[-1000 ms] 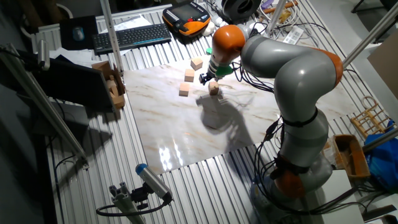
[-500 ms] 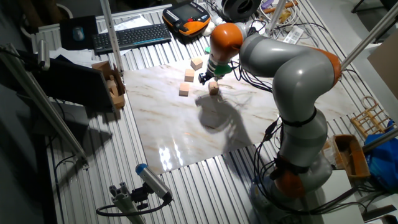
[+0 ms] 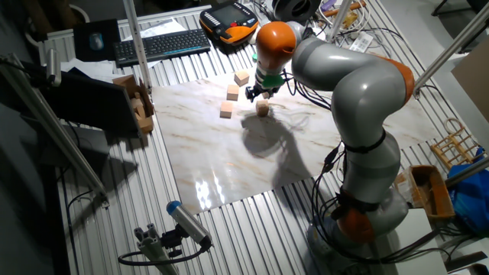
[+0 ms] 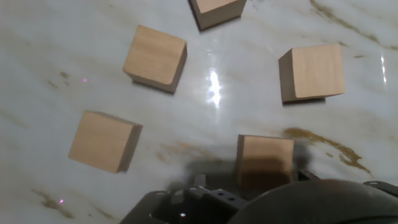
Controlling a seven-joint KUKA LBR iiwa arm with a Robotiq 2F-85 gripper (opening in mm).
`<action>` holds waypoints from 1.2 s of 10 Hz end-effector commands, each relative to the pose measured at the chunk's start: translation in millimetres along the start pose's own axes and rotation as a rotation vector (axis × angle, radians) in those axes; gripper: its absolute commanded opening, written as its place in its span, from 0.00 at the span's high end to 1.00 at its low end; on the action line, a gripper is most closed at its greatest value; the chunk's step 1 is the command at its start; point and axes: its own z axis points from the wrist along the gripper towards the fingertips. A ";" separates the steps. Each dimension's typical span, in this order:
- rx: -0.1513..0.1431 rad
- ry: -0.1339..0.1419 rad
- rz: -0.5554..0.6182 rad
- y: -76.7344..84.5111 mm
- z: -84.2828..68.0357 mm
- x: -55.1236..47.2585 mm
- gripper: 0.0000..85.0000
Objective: Stack the blocks into a pyramid shape
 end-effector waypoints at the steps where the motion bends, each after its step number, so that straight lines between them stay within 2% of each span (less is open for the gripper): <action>1: -0.019 -0.017 -0.071 -5.9 5.7 1.5 0.40; 2: -0.020 -0.022 -0.103 -8.3 9.3 2.6 0.60; 3: -0.023 -0.020 -0.112 -8.4 12.1 3.0 0.60; 4: -0.037 -0.031 -0.112 -8.5 14.5 2.8 0.40; 5: -0.034 -0.040 -0.100 -9.3 16.7 2.9 0.40; 6: -0.036 -0.054 -0.083 -10.3 18.6 2.9 0.20; 7: -0.037 -0.070 -0.067 -11.3 20.9 2.9 0.20; 9: -0.033 -0.084 -0.059 -14.4 28.8 2.2 0.20; 12: -0.032 -0.081 -0.044 -15.6 40.6 1.9 0.20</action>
